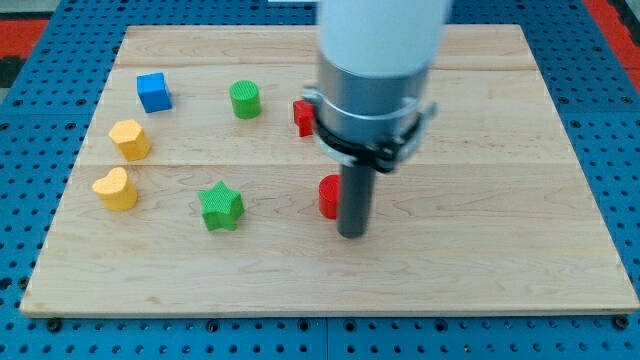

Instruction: Move the red blocks towards the center of the board

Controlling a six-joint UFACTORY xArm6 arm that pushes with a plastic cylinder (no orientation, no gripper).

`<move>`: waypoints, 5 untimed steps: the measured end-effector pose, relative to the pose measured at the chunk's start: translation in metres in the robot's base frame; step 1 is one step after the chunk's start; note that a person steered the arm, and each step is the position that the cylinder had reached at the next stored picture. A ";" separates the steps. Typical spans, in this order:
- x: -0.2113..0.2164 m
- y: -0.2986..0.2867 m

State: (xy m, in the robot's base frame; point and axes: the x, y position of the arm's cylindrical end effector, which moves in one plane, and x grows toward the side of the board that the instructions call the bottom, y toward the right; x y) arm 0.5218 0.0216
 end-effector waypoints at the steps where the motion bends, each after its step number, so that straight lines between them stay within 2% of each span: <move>1: -0.044 0.000; 2: -0.058 0.008; 3: -0.075 0.043; 4: -0.073 -0.023; 5: -0.073 -0.017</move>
